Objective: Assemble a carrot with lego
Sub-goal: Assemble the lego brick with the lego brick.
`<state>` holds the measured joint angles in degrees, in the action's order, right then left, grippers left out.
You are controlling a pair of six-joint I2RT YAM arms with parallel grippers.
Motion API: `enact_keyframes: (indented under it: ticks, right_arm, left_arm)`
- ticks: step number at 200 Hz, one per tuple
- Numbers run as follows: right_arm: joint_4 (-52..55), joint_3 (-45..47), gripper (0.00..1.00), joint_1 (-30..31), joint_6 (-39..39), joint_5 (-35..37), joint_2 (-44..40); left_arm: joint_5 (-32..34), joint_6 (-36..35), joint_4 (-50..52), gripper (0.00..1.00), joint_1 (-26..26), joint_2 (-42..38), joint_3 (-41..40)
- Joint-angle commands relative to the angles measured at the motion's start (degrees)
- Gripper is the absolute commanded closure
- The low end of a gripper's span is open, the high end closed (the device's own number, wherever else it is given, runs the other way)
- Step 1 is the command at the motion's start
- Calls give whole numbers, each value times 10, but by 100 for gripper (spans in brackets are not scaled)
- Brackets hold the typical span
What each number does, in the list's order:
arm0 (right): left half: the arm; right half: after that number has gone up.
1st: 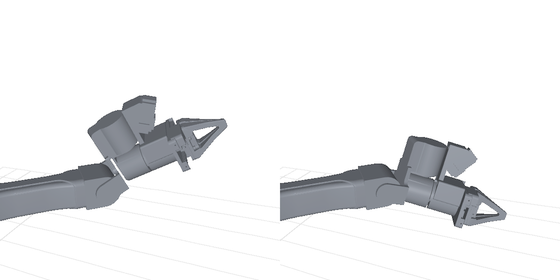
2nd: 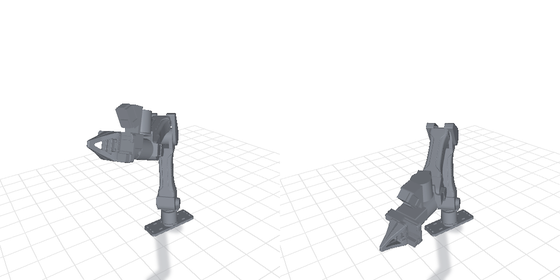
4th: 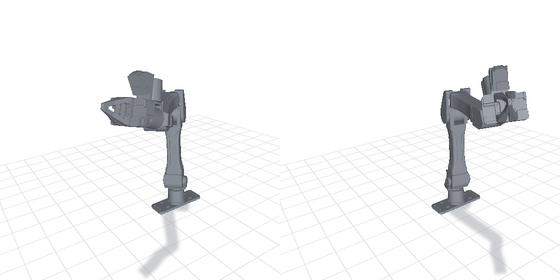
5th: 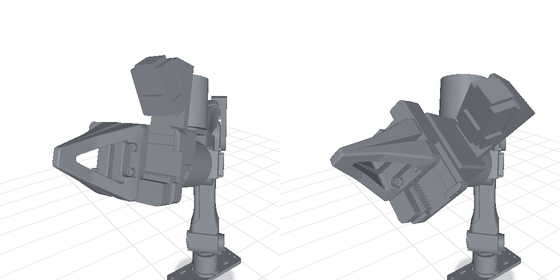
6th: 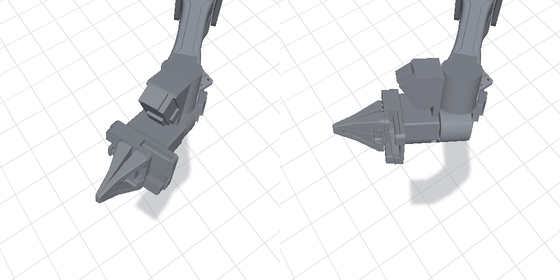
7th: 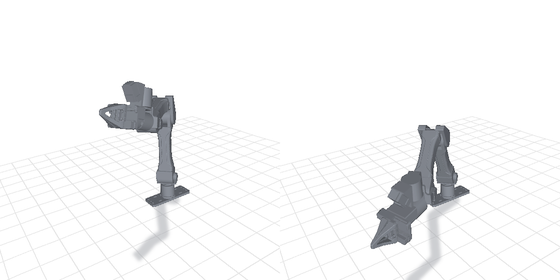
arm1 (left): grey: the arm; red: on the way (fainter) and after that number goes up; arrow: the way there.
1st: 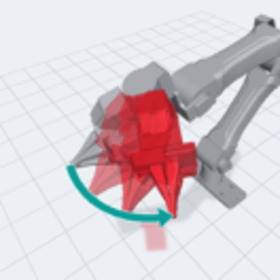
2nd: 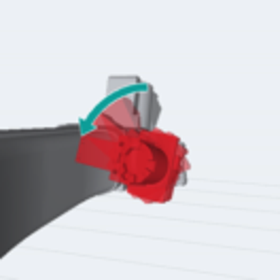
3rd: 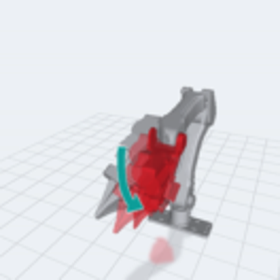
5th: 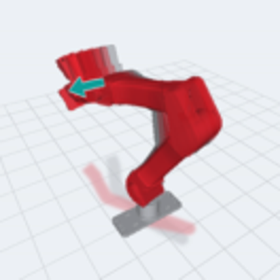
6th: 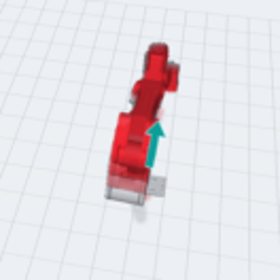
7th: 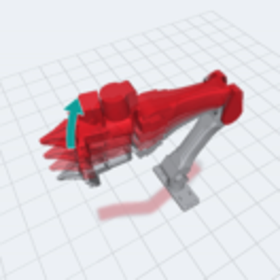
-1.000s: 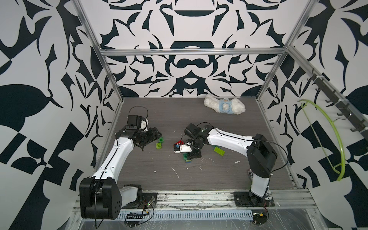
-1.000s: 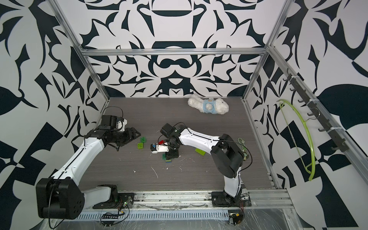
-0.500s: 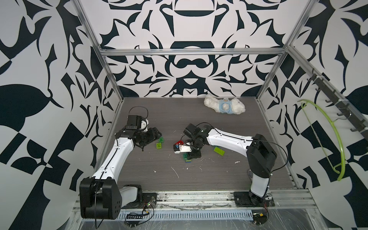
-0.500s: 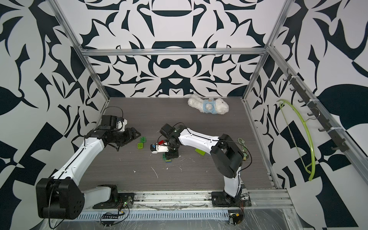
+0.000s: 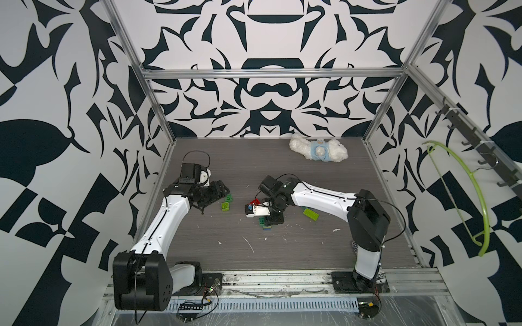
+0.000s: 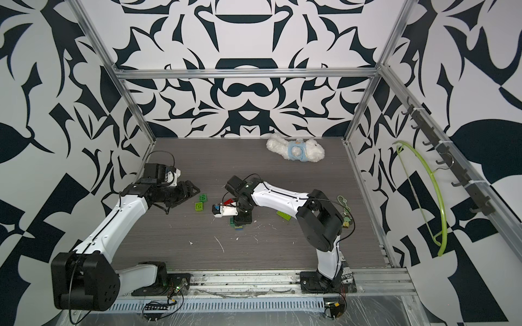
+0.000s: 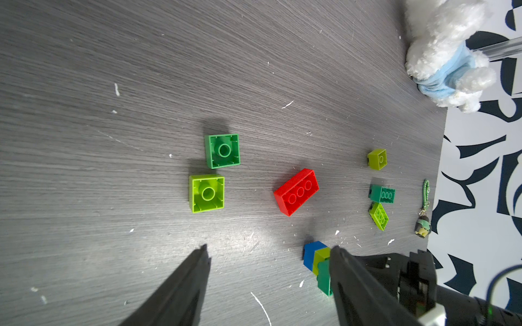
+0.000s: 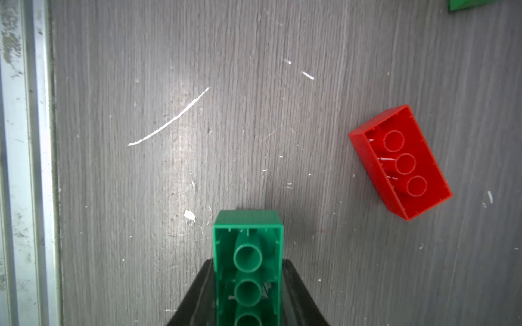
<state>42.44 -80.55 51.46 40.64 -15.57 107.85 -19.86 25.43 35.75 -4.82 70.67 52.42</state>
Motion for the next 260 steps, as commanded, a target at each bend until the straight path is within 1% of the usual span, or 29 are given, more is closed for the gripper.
enact_keyframes:
  ticks: [1, 121, 152, 181, 198, 226, 260]
  right_arm:
    - [13, -20, 75, 5, -8, 12, 5]
    - [-4, 33, 76, 8, -22, 36, 9]
    - [-18, 60, 76, 8, -28, 45, 4]
    - [-43, 105, 76, 8, -32, 41, -2]
    - [-42, 98, 76, 7, -35, 41, 3]
    - [-48, 70, 70, 8, -34, 26, -6]
    - [-45, 41, 52, 8, -37, 23, -12]
  left_arm:
    - [-11, -7, -2, 25, 3, -4, -11]
    - [-11, -6, -5, 25, 3, -10, -13]
    - [-11, -5, -6, 26, 2, -12, -14]
    - [-10, -5, -7, 26, 2, -15, -15]
    - [-10, -4, -9, 26, 3, -14, -15]
    - [-13, -2, -10, 25, 3, -11, -12]
    - [-21, 1, -11, 26, 2, -11, -8]
